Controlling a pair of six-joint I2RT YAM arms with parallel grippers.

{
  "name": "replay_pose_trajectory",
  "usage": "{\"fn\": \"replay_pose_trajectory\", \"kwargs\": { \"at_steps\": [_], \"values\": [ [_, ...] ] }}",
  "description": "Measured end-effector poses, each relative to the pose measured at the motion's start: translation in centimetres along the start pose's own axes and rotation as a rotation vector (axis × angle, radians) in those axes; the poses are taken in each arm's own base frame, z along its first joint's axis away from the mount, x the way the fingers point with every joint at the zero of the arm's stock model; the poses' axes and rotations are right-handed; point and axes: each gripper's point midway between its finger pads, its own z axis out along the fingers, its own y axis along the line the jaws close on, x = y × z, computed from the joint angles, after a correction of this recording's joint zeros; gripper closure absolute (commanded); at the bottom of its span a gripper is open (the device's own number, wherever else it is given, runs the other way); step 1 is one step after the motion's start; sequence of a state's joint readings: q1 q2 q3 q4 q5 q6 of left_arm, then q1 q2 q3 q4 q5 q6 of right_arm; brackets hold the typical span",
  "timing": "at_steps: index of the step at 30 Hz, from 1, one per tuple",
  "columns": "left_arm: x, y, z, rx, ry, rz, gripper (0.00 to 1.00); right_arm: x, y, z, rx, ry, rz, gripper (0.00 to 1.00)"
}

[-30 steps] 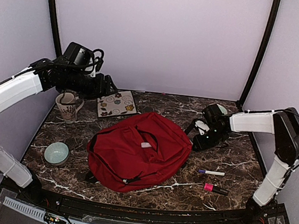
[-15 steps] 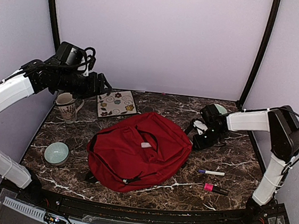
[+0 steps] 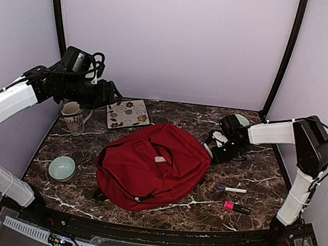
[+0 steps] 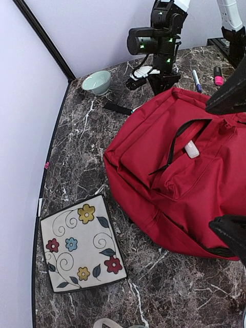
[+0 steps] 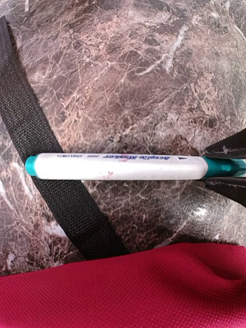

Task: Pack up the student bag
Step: Pick up the pen from the center of the board, then pass from the right arm to the left

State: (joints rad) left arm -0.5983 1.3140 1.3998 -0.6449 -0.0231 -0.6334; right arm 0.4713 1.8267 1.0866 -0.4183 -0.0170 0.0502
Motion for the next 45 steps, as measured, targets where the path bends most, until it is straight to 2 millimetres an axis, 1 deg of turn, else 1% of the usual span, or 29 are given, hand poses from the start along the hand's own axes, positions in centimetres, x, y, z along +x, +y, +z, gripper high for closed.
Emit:
{"fn": "replay_pose_trajectory", "kwargs": {
  "at_steps": [4,6,10,12,17,21,26,30,32,34,40,42,45],
  "values": [
    [0.1,-0.1,0.0,0.004,0.003,-0.004,0.30,0.1,-0.1,-0.2,0.003,-0.004,0.012,0.99],
    [0.1,-0.1,0.0,0.008,0.006,-0.005,0.31,0.7,-0.2,-0.5,0.010,0.002,0.017,1.00],
    [0.4,-0.6,0.7,0.033,0.027,-0.002,0.31,1.4,-0.4,-1.9,0.023,-0.005,0.036,1.00],
    [0.8,-1.2,1.7,0.057,0.054,0.001,0.32,1.2,-0.5,-3.2,0.032,-0.035,0.045,1.00],
    [2.0,-2.5,5.3,0.105,0.155,0.023,0.34,0.4,-0.8,-6.9,0.052,-0.134,0.070,1.00],
    [2.1,-3.9,7.7,0.158,0.208,0.038,0.35,0.6,-1.0,-8.7,0.062,-0.174,0.088,1.00],
    [2.6,-5.1,9.1,0.215,0.249,0.035,0.36,0.4,-1.3,-10.5,0.082,-0.211,0.108,1.00],
    [2.4,-6.1,10.0,0.256,0.266,0.035,0.36,0.0,-1.4,-12.1,0.089,-0.252,0.129,1.00],
    [2.1,-6.8,10.5,0.280,0.273,0.038,0.36,-0.4,-1.1,-12.9,0.070,-0.275,0.130,1.00],
    [2.0,-7.4,10.8,0.304,0.279,0.041,0.37,-0.7,-0.4,-13.6,0.027,-0.296,0.124,1.00],
    [2.4,-8.6,11.6,0.368,0.323,0.043,0.38,-1.6,1.2,-15.4,-0.069,-0.372,0.109,1.00],
    [2.7,-8.7,11.9,0.379,0.340,0.040,0.38,-1.6,1.7,-15.9,-0.096,-0.396,0.108,1.00],
    [3.5,-8.7,12.6,0.391,0.373,0.031,0.39,-1.0,2.3,-15.8,-0.135,-0.407,0.100,1.00]
  ]
}}
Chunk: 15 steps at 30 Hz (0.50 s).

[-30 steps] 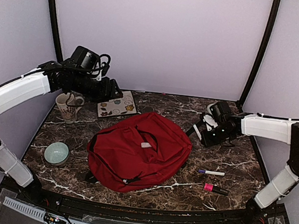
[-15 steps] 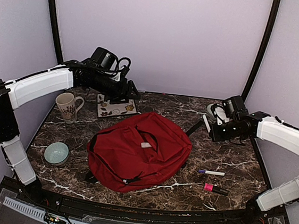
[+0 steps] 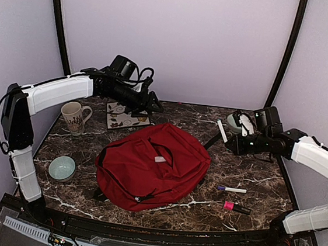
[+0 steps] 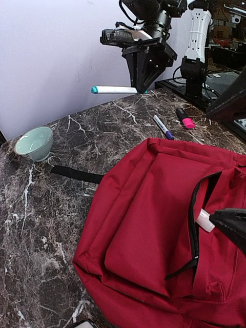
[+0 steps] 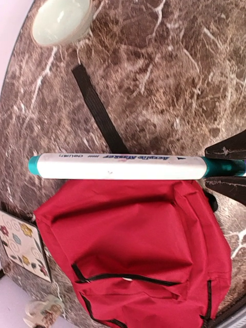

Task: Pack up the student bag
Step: Pass from the right arm to the left

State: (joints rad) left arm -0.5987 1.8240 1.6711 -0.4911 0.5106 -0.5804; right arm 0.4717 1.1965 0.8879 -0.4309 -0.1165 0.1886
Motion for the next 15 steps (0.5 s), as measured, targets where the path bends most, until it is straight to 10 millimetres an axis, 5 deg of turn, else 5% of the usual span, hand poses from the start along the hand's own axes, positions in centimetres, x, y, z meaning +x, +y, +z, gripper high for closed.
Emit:
{"fn": "replay_pose_trajectory", "kwargs": {
  "at_steps": [6,15],
  "values": [
    [-0.4,-0.8,2.1,0.035,0.034,0.005,0.39,2.0,2.1,0.3,-0.139,0.045,-0.026,1.00],
    [1.6,-5.2,5.4,0.219,0.177,0.015,0.38,3.3,6.2,0.6,-0.346,0.099,-0.098,1.00]
  ]
}}
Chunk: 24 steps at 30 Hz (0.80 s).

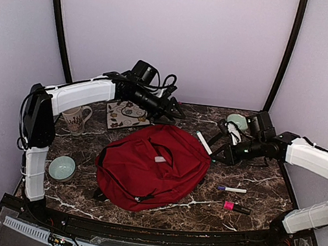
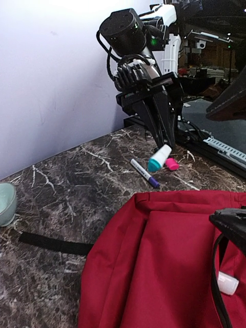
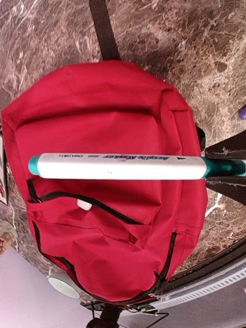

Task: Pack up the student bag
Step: Pass from the right arm to the left

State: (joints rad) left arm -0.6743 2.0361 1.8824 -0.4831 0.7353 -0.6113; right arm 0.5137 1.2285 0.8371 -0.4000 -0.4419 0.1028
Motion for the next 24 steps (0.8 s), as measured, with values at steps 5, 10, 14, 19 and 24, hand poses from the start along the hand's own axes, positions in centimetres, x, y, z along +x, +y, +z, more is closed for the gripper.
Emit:
{"fn": "replay_pose_trajectory", "kwargs": {
  "at_steps": [5,10,14,19,24],
  "values": [
    [1.3,-0.6,1.1,0.069,0.073,-0.040,0.36,0.8,2.4,1.5,-0.095,0.052,-0.067,1.00],
    [1.7,-1.2,1.1,0.104,0.100,-0.054,0.36,-0.2,3.7,2.3,-0.136,0.053,-0.104,1.00],
    [2.0,-1.2,1.1,0.108,0.111,-0.062,0.36,-1.2,4.5,2.5,-0.151,0.031,-0.132,1.00],
    [2.2,-0.9,1.3,0.099,0.123,-0.075,0.42,-2.9,5.1,2.2,-0.159,-0.011,-0.161,1.00],
    [2.4,-0.5,1.5,0.095,0.136,-0.085,0.52,-4.1,5.4,2.2,-0.163,-0.038,-0.184,1.00]
  ]
}}
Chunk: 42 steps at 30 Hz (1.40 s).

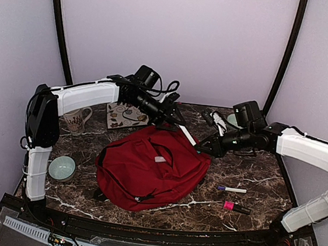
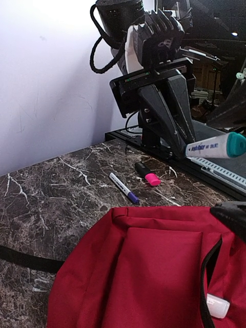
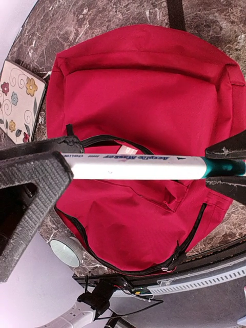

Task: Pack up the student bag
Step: Pass from the right arm to the left, then pick up the lower front pocket of the student bag.

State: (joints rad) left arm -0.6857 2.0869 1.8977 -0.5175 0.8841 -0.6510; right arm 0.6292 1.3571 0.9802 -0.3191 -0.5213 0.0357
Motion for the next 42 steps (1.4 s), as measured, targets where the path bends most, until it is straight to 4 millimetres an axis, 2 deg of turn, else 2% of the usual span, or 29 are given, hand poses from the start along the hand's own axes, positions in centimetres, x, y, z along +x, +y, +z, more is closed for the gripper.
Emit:
{"fn": "replay_pose_trajectory", "kwargs": {
  "at_steps": [7,14,17,20,23,28,35,37,42],
  "values": [
    [0.2,-0.2,0.1,0.018,0.014,-0.005,0.75,-0.8,-0.1,0.7,-0.005,0.004,-0.027,1.00],
    [0.3,-0.4,0.1,0.031,0.021,-0.003,0.85,-0.7,-0.1,0.6,-0.004,0.014,-0.044,1.00],
    [0.3,-0.6,0.1,0.041,0.025,-0.001,1.00,-0.6,-0.1,0.6,-0.004,0.020,-0.055,1.00],
    [0.3,-0.7,0.1,0.045,0.026,-0.002,1.00,-0.5,-0.2,0.7,0.003,0.024,-0.060,1.00],
    [0.3,-0.6,0.1,0.044,0.027,-0.004,1.00,-0.6,-0.3,0.6,0.022,0.026,-0.051,0.77],
    [0.2,-0.2,0.2,0.026,0.016,-0.005,1.00,-0.9,-1.6,1.0,0.081,0.032,0.015,0.53],
    [-0.1,1.7,-0.1,-0.086,-0.031,-0.014,1.00,-1.3,-4.1,1.6,0.201,0.052,0.110,0.46],
    [0.2,2.5,-0.6,-0.139,-0.047,-0.022,1.00,-1.3,-4.8,2.0,0.230,0.069,0.128,0.42],
    [1.2,3.7,-2.8,-0.270,-0.110,-0.024,1.00,-0.7,-6.3,3.1,0.275,0.124,0.157,0.40]
  ]
}}
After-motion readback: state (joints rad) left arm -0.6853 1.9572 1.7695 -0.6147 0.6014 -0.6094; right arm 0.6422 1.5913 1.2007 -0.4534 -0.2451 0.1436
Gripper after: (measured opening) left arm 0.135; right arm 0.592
